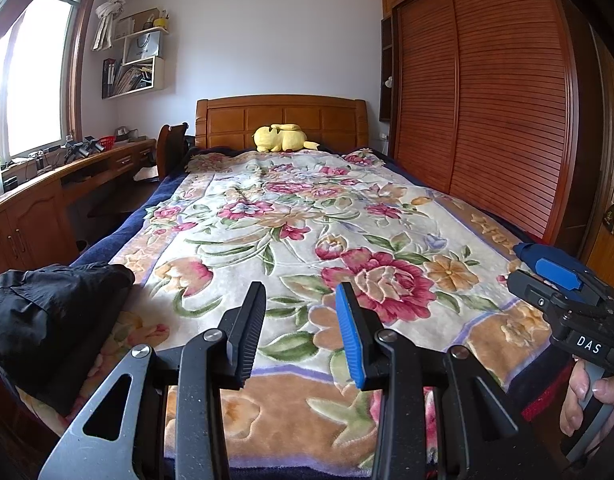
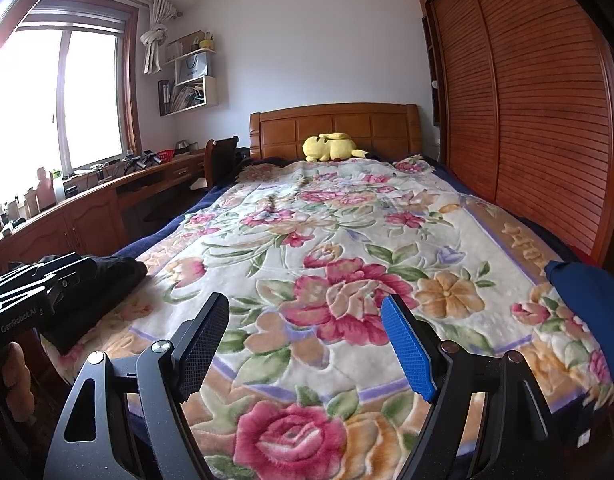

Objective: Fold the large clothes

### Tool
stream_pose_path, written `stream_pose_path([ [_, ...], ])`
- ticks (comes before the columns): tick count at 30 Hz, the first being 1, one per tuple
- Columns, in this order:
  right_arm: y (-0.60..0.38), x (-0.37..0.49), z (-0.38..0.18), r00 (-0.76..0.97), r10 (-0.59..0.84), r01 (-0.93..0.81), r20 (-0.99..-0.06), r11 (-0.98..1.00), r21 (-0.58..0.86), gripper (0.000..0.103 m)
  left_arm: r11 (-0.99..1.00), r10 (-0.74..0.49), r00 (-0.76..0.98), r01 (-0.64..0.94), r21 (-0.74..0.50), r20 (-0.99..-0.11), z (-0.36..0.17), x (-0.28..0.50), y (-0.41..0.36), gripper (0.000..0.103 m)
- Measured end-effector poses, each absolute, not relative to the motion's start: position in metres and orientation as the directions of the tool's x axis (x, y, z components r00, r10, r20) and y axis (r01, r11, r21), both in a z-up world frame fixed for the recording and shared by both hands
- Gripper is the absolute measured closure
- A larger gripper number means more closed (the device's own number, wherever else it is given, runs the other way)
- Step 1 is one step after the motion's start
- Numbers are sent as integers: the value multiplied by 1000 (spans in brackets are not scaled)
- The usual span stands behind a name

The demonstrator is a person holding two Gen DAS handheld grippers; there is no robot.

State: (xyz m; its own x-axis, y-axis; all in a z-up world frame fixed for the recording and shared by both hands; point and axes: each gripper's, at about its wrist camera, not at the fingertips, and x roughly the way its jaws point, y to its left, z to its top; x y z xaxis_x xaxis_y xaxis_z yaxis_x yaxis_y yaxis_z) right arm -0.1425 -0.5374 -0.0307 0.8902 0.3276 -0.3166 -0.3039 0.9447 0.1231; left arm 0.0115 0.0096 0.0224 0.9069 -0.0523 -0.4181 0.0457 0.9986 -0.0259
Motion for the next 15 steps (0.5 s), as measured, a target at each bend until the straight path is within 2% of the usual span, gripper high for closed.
stream_pose_path([
  [15, -537, -141, -30, 889, 329, -303, -319, 944, 128, 23, 999, -52, 907, 45, -26, -419, 22, 11, 10, 66],
])
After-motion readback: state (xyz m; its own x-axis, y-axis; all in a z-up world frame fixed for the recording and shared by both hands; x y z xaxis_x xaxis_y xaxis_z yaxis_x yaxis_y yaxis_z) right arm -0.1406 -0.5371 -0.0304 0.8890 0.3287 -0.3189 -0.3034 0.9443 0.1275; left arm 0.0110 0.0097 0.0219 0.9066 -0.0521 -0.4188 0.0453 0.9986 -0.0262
